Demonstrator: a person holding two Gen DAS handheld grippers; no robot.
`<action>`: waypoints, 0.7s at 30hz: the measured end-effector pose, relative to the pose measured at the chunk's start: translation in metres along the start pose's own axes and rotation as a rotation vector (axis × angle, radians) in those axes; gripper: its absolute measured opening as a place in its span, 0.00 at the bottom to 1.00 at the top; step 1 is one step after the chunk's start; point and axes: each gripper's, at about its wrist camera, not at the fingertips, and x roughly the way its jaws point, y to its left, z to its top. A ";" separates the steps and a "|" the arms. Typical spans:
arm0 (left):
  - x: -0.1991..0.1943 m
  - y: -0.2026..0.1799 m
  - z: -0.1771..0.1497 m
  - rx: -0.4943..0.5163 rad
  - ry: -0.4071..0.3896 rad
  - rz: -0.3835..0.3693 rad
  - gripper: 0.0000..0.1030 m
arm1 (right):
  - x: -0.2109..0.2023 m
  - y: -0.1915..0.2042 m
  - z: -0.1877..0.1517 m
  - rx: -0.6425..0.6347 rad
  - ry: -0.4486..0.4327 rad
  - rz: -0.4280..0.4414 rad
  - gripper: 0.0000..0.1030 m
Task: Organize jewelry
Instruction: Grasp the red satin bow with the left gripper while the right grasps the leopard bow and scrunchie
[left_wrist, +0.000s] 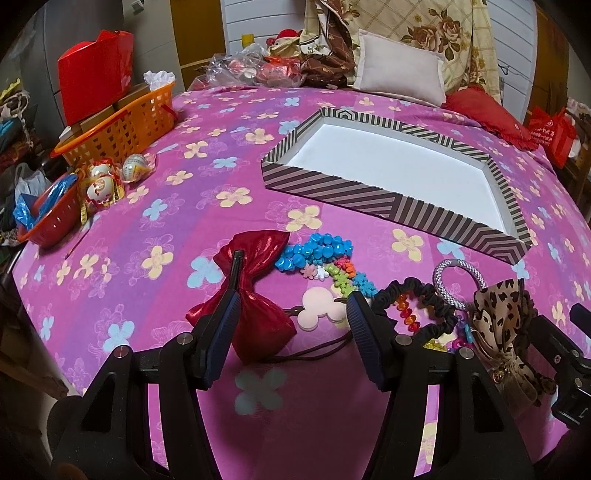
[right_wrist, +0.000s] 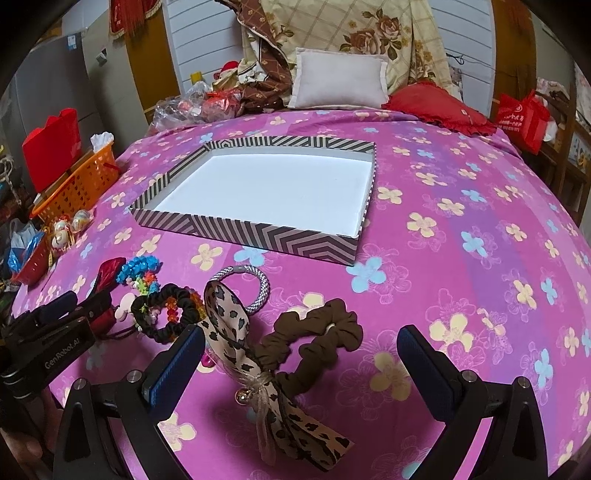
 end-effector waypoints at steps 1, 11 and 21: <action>0.000 0.001 0.000 -0.001 0.002 0.000 0.58 | 0.000 0.000 0.000 0.000 0.001 0.000 1.00; 0.001 0.011 0.002 -0.017 0.024 -0.013 0.58 | 0.003 -0.001 -0.001 -0.005 0.009 0.002 1.00; 0.002 0.041 0.005 -0.075 0.054 -0.022 0.58 | 0.003 -0.007 -0.003 -0.028 0.007 0.029 1.00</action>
